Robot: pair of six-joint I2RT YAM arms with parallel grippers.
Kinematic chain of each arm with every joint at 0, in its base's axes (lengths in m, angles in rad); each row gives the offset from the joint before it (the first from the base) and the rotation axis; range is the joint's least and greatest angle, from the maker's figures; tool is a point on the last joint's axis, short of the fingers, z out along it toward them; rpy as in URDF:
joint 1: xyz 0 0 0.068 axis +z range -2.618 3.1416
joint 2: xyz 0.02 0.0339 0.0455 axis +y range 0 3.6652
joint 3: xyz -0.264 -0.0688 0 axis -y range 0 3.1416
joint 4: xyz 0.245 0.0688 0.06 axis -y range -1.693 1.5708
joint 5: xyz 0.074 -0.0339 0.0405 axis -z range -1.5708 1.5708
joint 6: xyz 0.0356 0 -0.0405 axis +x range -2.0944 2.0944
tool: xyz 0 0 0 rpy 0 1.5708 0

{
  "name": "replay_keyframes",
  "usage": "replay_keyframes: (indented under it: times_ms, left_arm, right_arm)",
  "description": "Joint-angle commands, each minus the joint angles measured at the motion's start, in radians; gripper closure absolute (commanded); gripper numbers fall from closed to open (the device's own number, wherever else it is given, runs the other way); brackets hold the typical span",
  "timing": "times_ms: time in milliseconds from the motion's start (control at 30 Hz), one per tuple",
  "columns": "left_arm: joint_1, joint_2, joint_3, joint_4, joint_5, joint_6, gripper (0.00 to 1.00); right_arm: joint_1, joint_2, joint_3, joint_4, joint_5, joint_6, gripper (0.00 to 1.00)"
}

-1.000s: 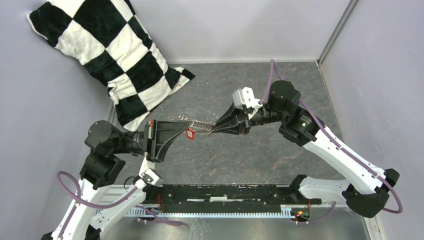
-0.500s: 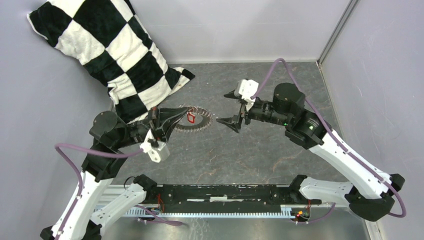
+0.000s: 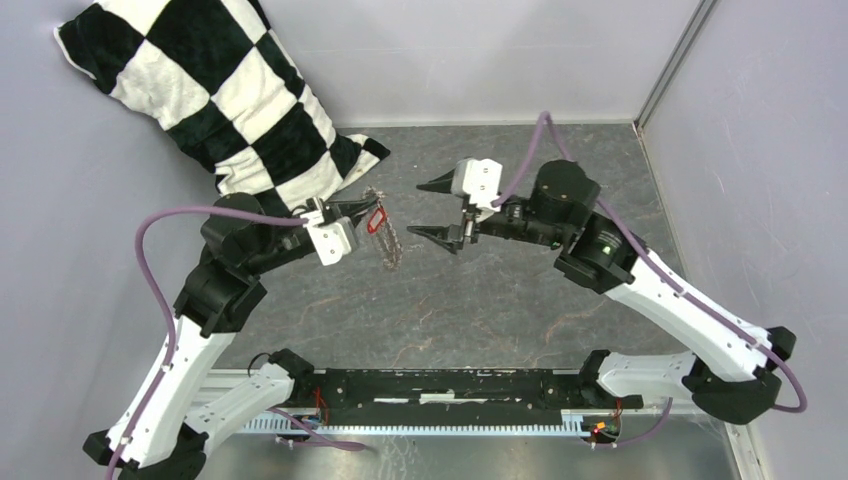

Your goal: Put the keys on the keyring

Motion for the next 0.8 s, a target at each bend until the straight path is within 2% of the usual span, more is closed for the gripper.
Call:
replay_keyframes:
  times_ms: [0, 500, 767]
  left_arm:
    - [-0.001, 0.010, 0.053, 0.017, -0.080, -0.101, 0.98]
    - [-0.001, 0.019, 0.064, 0.008, -0.105, -0.134, 0.98]
    - [-0.002, 0.038, 0.088, 0.007, -0.108, -0.159, 0.98]
  right_arm:
    - [0.055, 0.051, 0.027, 0.073, -0.013, -0.021, 0.34]
    - [0.108, 0.121, -0.013, 0.191, 0.112, 0.135, 0.58]
    - [0.130, 0.152, -0.028, 0.207, 0.149, 0.239, 0.55]
